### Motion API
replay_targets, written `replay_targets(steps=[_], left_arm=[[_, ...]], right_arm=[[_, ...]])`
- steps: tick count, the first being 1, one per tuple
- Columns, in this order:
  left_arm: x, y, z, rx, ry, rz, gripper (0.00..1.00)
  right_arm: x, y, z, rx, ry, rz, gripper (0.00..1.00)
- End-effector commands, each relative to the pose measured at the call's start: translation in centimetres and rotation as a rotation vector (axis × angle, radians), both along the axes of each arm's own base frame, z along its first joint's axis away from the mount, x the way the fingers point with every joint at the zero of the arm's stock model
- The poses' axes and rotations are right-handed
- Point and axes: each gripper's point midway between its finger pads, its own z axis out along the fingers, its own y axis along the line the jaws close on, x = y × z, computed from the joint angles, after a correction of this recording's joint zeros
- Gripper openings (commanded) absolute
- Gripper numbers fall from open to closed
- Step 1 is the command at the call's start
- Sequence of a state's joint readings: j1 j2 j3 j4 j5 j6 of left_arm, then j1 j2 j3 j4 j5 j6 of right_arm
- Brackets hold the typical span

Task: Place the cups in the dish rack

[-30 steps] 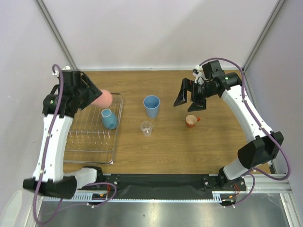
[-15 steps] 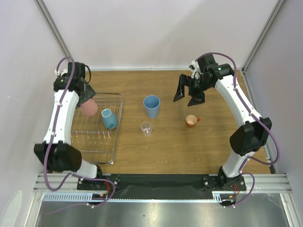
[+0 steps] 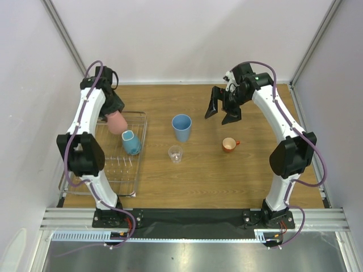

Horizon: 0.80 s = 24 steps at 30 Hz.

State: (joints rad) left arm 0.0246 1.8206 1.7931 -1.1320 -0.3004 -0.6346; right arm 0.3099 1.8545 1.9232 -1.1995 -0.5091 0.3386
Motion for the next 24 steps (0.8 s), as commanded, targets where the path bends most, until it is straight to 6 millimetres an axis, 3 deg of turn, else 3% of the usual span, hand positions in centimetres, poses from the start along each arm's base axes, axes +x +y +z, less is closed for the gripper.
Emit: replay_targets(steps=[1, 12, 24], left_arm=[[1.9, -1.7, 0.6, -0.060, -0.022, -0.072, 0.00], [0.9, -5.2, 0.6, -0.064, 0.009, -0.157, 0.01], [1.8, -6.0, -1.5, -0.082, 0.040, -0.206, 0.00]], right_arm=[[0.9, 0.5, 1.3, 0.035, -0.030, 0.005, 0.94], [0.7, 0.4, 1.0, 0.030, -0.021, 0.003, 0.94], [0.4, 0.9, 1.0, 0.044, -0.021, 0.004, 0.94]])
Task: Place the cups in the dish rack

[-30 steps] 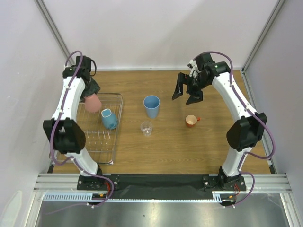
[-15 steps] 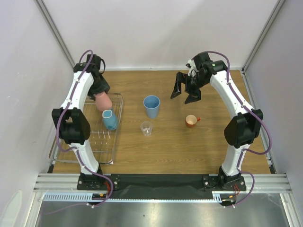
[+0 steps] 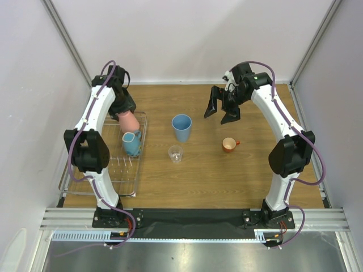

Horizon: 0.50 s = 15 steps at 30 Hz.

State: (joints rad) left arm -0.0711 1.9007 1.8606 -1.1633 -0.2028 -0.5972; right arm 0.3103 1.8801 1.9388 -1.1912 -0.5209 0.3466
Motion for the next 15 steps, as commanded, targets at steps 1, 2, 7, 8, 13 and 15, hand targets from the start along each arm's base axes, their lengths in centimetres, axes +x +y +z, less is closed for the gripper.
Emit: replay_targets(steps=[1, 2, 7, 8, 13, 15], left_arm=[[0.9, -0.6, -0.5, -0.015, -0.009, -0.044, 0.00], [1.0, -0.6, -0.6, -0.015, -0.010, -0.049, 0.00], [0.9, -0.4, -1.9, 0.004, 0.030, -0.049, 0.02], [0.8, -0.3, -2.1, 0.013, 0.035, -0.046, 0.02], [0.6, -0.2, -2.5, 0.021, 0.041, -0.046, 0.06], [0.4, -0.4, -2.6, 0.018, 0.044, -0.047, 0.07]], right_arm=[[-0.2, 0.5, 1.3, 0.030, -0.033, 0.007, 0.94], [-0.1, 0.5, 1.4, 0.031, -0.038, 0.008, 0.94], [0.1, 0.6, 1.3, 0.027, -0.041, 0.009, 0.94], [0.1, 0.6, 1.4, 0.028, -0.042, 0.011, 0.94], [0.3, 0.8, 1.3, 0.027, -0.042, 0.016, 0.94], [0.3, 0.9, 1.1, 0.027, -0.039, 0.018, 0.94]])
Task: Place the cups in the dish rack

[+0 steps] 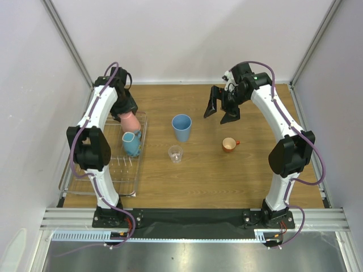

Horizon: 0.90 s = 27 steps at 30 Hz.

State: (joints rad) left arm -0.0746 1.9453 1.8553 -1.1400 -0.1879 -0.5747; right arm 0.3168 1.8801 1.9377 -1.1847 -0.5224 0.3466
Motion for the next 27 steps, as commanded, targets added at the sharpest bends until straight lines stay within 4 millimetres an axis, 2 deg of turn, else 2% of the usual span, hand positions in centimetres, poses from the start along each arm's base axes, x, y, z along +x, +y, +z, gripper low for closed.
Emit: replay_targets(steps=[1, 2, 5, 6, 10, 15, 23, 27], left_arm=[[-0.3, -0.1, -0.8, 0.020, 0.017, -0.019, 0.04], [-0.4, -0.1, -0.7, 0.024, 0.017, -0.022, 0.00], [-1.2, 1.0, 0.5, 0.088, 0.002, 0.001, 0.00], [-1.5, 1.5, 1.5, 0.110, -0.021, 0.012, 0.00], [-2.8, 2.0, 2.8, 0.129, -0.047, 0.042, 0.00], [-3.4, 1.0, 0.9, 0.076, 0.001, 0.036, 0.00], [-0.8, -0.7, 0.3, 0.002, -0.032, -0.034, 0.00], [-0.3, -1.0, -0.3, -0.012, -0.028, -0.053, 0.00]], right_arm=[[0.4, 0.8, 1.1, 0.025, -0.035, 0.016, 0.94], [0.4, 0.8, 1.0, 0.024, -0.032, 0.018, 0.94], [0.3, 1.1, 0.9, 0.024, -0.030, 0.024, 0.94], [0.3, 1.2, 0.9, 0.025, -0.031, 0.027, 0.94], [0.2, 1.2, 1.1, 0.025, -0.035, 0.030, 0.94], [0.0, 1.5, 1.1, 0.026, -0.035, 0.034, 0.94], [-0.1, 1.2, 0.7, 0.010, -0.031, 0.037, 0.94], [-0.1, 1.6, 0.4, 0.011, -0.025, 0.041, 0.94]])
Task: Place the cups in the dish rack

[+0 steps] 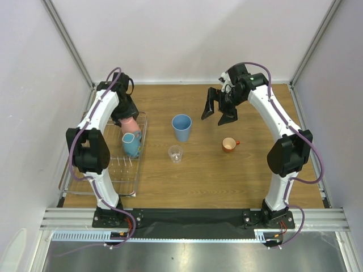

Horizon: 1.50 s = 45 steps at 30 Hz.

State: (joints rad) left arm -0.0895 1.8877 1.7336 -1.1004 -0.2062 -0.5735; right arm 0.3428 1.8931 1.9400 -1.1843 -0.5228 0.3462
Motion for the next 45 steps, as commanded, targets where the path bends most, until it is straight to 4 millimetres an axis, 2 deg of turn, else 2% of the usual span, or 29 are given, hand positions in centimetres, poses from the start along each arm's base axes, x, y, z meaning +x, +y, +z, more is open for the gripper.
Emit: replay_targets(steps=[1, 4, 8, 10, 11, 13, 14, 20, 23, 25, 27, 28, 32, 33, 35, 37, 38, 40, 41, 43, 44, 45], left_arm=[[1.6, -0.9, 0.6, -0.030, -0.043, -0.047, 0.00], [1.4, -0.7, 0.1, -0.021, -0.027, -0.050, 0.02], [1.3, -0.4, 0.1, -0.006, -0.036, -0.062, 0.33], [1.3, -0.2, 0.1, 0.006, -0.036, -0.068, 0.44], [1.4, -0.2, 0.2, 0.010, -0.037, -0.071, 0.55], [1.4, -0.1, 0.2, 0.013, -0.039, -0.078, 0.65], [1.4, -0.1, 0.3, 0.014, -0.043, -0.082, 0.74], [1.3, -0.4, -0.2, -0.001, -0.034, -0.101, 0.98], [0.9, -0.3, 0.1, 0.004, -0.041, -0.102, 1.00], [0.7, -0.3, 1.1, 0.004, -0.069, -0.098, 1.00], [0.6, -0.3, 2.3, 0.002, -0.103, -0.095, 1.00], [0.5, -0.3, 3.5, -0.004, -0.137, -0.093, 1.00], [0.2, -0.8, 6.3, -0.034, -0.222, -0.087, 1.00], [0.0, -0.8, 6.8, -0.040, -0.236, -0.085, 1.00], [-0.6, -0.9, 8.2, -0.050, -0.271, -0.079, 1.00], [-1.4, -1.3, 8.5, -0.073, -0.273, -0.078, 1.00], [-2.0, -1.5, 9.6, -0.085, -0.304, -0.082, 1.00], [-3.2, -2.1, 9.7, -0.114, -0.308, -0.087, 1.00], [-3.9, -2.5, 11.0, -0.130, -0.352, -0.094, 1.00], [-5.1, -3.5, 11.8, -0.178, -0.392, -0.106, 1.00], [-5.1, -3.9, 12.7, -0.201, -0.445, -0.114, 1.00], [-6.3, -4.0, 14.2, -0.221, -0.505, -0.123, 1.00]], right_arm=[[0.4, 0.9, 0.9, 0.019, -0.039, 0.019, 0.94], [0.9, 1.5, 0.8, 0.029, -0.046, 0.019, 0.95], [1.5, 3.1, 0.6, 0.051, -0.050, 0.026, 0.94], [2.2, 3.7, 0.2, 0.051, -0.050, 0.011, 0.95], [2.2, 4.3, 0.1, 0.052, -0.052, 0.017, 0.95], [2.8, 4.8, -0.5, 0.038, -0.060, 0.007, 0.94], [2.9, 5.5, -0.2, 0.040, -0.068, 0.005, 0.94], [4.2, 6.9, -1.5, 0.000, -0.083, -0.030, 0.94], [5.1, 7.1, -2.2, -0.044, -0.099, -0.062, 0.94], [5.9, 7.0, -2.4, -0.085, -0.125, -0.098, 0.92], [6.8, 7.0, -3.0, -0.130, -0.148, -0.129, 0.88], [6.7, 7.1, -3.5, -0.150, -0.143, -0.129, 0.87], [7.2, 7.9, -4.8, -0.194, -0.143, -0.137, 0.82], [7.4, 8.0, -5.7, -0.214, -0.136, -0.136, 0.80], [7.5, 8.4, -6.5, -0.226, -0.136, -0.125, 0.78], [7.4, 8.6, -7.9, -0.246, -0.111, -0.120, 0.75], [7.2, 8.6, -8.4, -0.261, -0.105, -0.117, 0.73], [7.1, 8.6, -9.4, -0.283, -0.094, -0.111, 0.69], [6.8, 8.8, -9.8, -0.281, -0.084, -0.098, 0.62], [7.1, 9.0, -10.1, -0.274, -0.090, -0.098, 0.53], [7.2, 9.0, -10.2, -0.278, -0.094, -0.096, 0.41], [7.3, 8.8, -10.2, -0.279, -0.097, -0.098, 0.33]])
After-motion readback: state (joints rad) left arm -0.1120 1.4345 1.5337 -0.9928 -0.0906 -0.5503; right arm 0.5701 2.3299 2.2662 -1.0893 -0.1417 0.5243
